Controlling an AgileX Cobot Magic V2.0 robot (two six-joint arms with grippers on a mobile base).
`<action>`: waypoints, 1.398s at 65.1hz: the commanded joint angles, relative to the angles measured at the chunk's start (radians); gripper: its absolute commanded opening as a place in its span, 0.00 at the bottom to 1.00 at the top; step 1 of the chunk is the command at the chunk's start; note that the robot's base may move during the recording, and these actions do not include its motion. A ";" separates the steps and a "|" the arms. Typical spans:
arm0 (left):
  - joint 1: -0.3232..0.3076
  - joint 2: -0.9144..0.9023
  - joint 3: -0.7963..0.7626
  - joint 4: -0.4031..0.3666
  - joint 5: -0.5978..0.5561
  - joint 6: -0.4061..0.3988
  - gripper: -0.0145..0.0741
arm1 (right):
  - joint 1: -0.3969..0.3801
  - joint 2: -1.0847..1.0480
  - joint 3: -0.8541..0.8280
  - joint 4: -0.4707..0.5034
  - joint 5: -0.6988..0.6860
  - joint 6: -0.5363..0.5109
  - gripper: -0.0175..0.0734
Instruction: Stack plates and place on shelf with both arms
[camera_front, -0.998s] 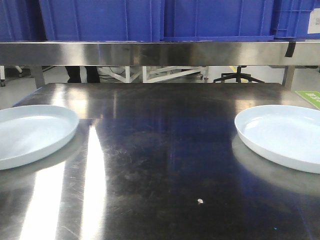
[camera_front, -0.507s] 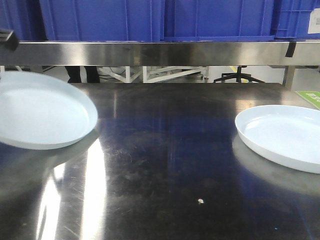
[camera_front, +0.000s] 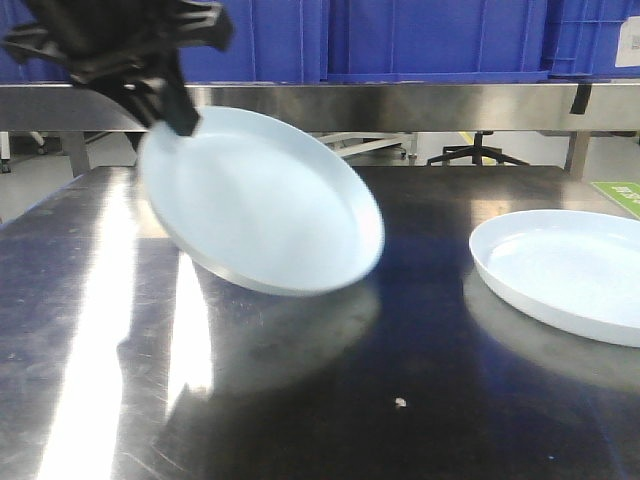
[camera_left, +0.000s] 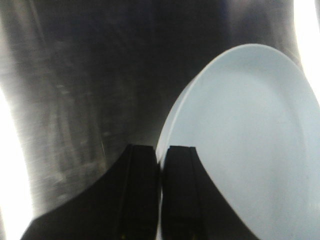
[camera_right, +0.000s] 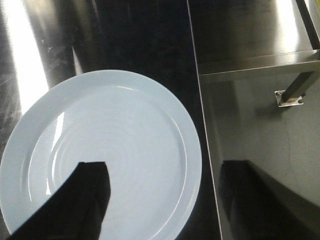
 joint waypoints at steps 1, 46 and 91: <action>-0.037 0.000 -0.056 -0.009 -0.074 -0.003 0.28 | 0.002 -0.012 -0.039 -0.013 -0.066 -0.009 0.82; -0.060 0.122 -0.078 0.036 -0.072 -0.003 0.62 | 0.002 -0.012 -0.039 -0.013 -0.064 -0.009 0.82; 0.113 -0.325 -0.055 0.063 -0.183 -0.015 0.26 | 0.002 -0.012 -0.039 -0.013 -0.073 -0.009 0.82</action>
